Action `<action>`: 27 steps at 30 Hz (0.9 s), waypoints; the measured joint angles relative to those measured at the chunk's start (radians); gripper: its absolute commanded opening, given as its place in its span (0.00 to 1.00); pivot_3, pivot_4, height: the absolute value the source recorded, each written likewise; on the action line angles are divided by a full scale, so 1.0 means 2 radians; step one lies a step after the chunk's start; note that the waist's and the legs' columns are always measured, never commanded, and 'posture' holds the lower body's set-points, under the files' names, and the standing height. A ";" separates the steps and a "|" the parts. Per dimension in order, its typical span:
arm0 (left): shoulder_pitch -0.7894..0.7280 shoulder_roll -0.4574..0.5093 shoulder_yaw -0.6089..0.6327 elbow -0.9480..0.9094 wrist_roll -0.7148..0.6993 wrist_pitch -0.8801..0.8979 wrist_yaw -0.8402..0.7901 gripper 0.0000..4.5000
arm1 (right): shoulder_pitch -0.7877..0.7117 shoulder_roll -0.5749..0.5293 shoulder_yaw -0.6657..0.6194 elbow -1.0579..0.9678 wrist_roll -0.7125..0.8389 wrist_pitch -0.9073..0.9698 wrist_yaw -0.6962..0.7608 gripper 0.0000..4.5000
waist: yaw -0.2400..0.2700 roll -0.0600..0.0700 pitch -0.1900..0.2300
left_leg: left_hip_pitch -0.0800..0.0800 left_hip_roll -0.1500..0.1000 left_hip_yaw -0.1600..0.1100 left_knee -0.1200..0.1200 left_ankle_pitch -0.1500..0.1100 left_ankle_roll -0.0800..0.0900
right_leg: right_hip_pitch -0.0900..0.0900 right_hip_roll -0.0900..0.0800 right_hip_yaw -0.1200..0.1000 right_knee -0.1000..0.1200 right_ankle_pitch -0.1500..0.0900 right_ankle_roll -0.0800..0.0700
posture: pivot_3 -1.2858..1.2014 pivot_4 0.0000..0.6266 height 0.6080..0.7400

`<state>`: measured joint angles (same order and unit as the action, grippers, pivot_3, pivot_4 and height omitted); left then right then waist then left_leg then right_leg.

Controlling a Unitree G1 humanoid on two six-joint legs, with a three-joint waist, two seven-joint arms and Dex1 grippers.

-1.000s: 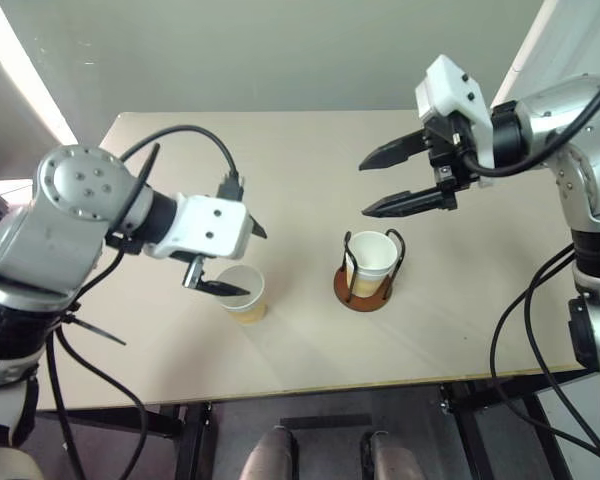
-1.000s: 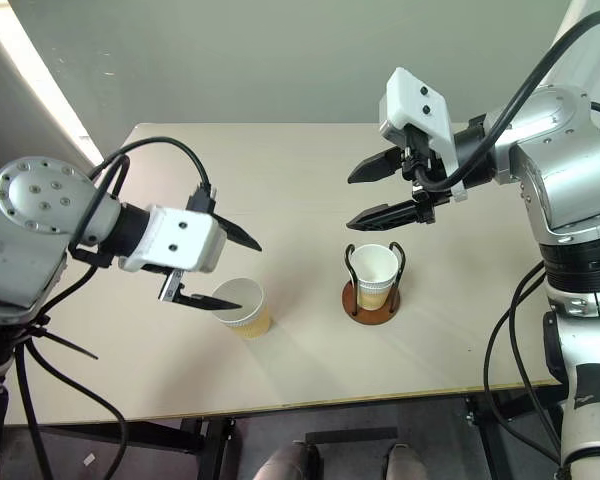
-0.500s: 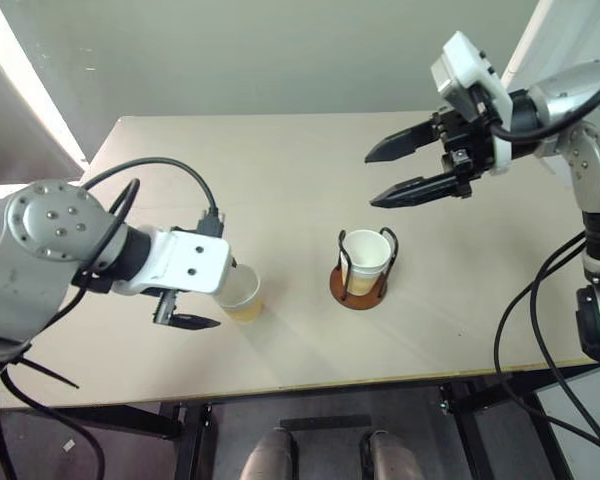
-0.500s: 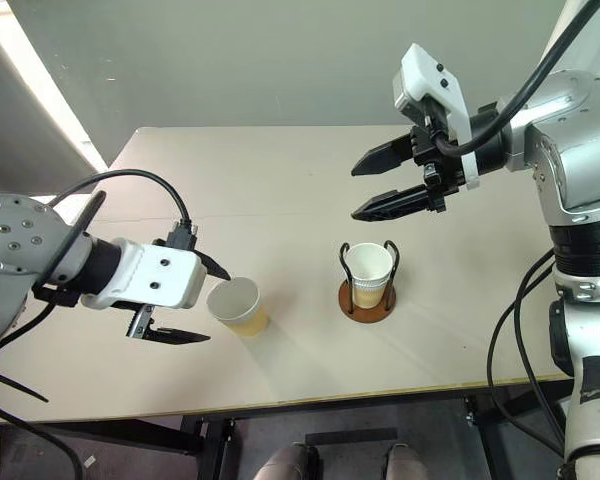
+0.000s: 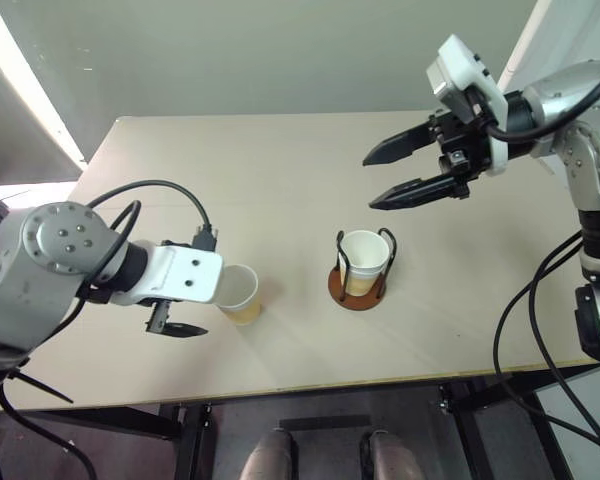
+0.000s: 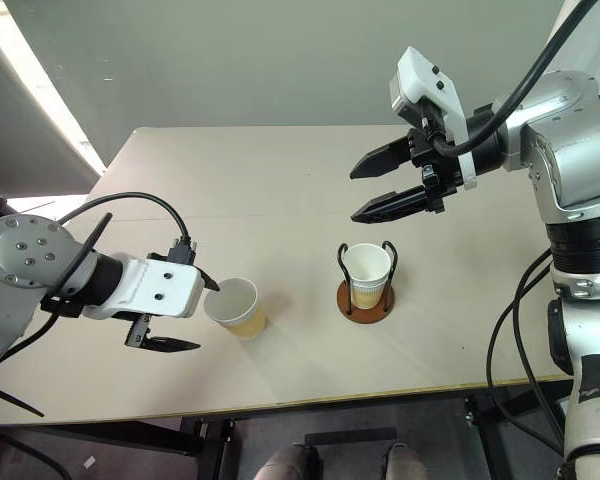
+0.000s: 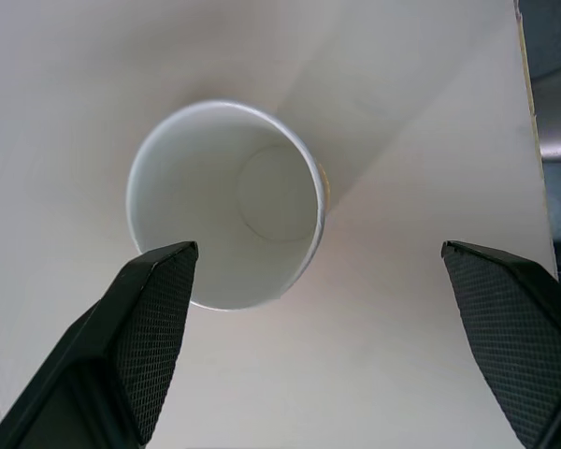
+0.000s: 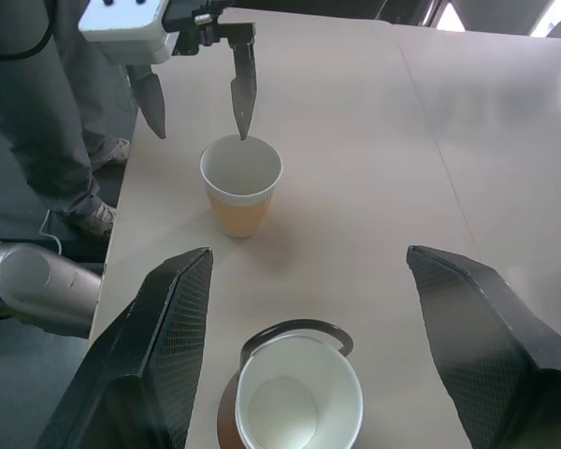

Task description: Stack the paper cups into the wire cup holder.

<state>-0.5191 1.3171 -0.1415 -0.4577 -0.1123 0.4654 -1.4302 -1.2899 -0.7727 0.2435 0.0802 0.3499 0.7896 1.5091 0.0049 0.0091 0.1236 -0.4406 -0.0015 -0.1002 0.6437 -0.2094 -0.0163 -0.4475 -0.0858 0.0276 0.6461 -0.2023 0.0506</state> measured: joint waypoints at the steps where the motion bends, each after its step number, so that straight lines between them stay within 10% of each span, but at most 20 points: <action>1: 0.001 -0.001 -0.002 0.000 0.000 0.000 0.000 1.00 | 0.000 0.001 0.000 0.000 0.000 0.000 0.000 0.76 | 0.000 0.000 0.000 | 0.000 0.000 0.000 0.000 0.000 0.000 | 0.000 0.000 0.000 0.000 0.000 0.000 | 0.52 0.24 1.00; 20: 0.010 -0.056 -0.057 0.075 0.063 -0.090 0.007 1.00 | 0.000 -0.001 0.001 -0.007 0.000 -0.006 -0.004 0.76 | 0.000 0.000 0.000 | 0.000 0.000 0.000 0.000 0.000 0.000 | 0.000 0.000 0.000 0.000 0.000 -0.002 | 0.52 0.24 1.00; 27: -0.034 -0.089 -0.077 0.094 0.080 -0.092 -0.004 0.48 | 0.001 -0.009 0.001 -0.010 0.000 -0.006 -0.007 0.77 | 0.000 0.000 0.000 | 0.000 0.000 0.000 0.000 0.000 0.000 | 0.000 0.000 0.000 0.000 0.000 -0.002 | 0.52 0.24 1.00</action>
<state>-0.5875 1.1386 -0.2957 -0.2692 0.0472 0.2816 -1.4375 -1.2884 -0.7899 0.2445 0.0598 0.3496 0.7776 1.4958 0.0044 0.0090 0.1235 -0.4404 -0.0014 -0.1004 0.6440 -0.2094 -0.0167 -0.4474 -0.0858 0.0271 0.6463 -0.2013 0.0475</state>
